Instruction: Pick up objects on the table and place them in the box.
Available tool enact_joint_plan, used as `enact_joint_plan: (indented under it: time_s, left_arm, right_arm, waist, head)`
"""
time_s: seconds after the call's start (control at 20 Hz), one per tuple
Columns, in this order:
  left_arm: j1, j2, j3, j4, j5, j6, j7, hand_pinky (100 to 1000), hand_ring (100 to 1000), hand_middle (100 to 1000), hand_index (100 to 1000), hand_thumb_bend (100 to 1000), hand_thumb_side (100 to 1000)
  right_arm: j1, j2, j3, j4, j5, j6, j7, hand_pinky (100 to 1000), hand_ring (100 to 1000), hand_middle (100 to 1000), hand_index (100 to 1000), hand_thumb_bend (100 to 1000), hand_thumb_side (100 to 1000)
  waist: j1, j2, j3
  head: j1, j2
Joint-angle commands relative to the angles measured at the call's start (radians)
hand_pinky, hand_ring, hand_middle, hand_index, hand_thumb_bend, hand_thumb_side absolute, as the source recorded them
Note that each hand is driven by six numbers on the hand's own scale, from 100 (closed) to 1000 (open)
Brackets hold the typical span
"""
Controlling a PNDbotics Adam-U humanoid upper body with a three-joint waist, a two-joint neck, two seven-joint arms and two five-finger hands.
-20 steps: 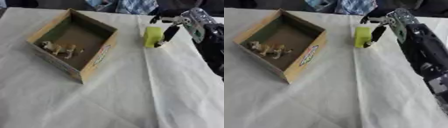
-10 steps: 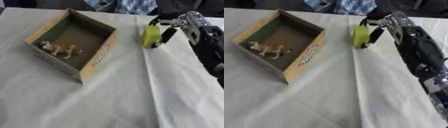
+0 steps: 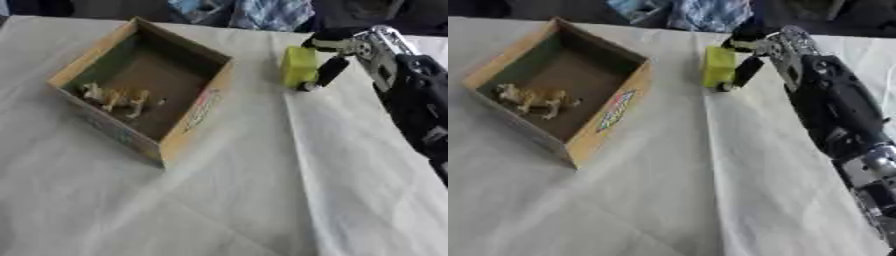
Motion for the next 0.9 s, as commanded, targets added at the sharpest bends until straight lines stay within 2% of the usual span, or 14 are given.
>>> enact_joint_plan:
  time_s: [0.05,0.25,0.55,0.9]
  left_arm:
    - [-0.005,0.012,-0.001,-0.014,-0.001,-0.001,-0.007,600,930,1000,644,266,994]
    - [-0.006,0.014,-0.001,-0.014,-0.001,-0.001,-0.009,601,930,1000,645,266,993]
    - [-0.007,0.018,-0.001,-0.014,-0.003,0.001,-0.013,601,930,1000,645,266,991]
    - [-0.009,0.021,0.000,-0.014,-0.004,0.002,-0.012,602,929,1000,646,268,990]
  right_arm:
    - [-0.030,-0.028,-0.001,-0.029,-0.020,0.003,0.007,913,885,651,810,406,383]
    - [-0.037,-0.033,-0.001,-0.037,-0.034,0.004,0.016,907,876,628,801,361,354]
    - [-0.051,-0.042,-0.010,-0.067,-0.090,0.017,0.027,900,857,615,803,227,292]
    - [-0.068,-0.056,0.007,-0.175,-0.193,0.026,0.060,895,839,610,802,150,232]
  waist:
    - [0.002,-0.028,-0.002]
    - [0.000,-0.034,-0.008]
    - [0.000,-0.044,-0.013]
    - [-0.001,-0.051,-0.017]
  head:
    - [0.003,0.003]
    - [0.005,0.004]
    - [0.007,0.010]
    - [0.008,0.018]
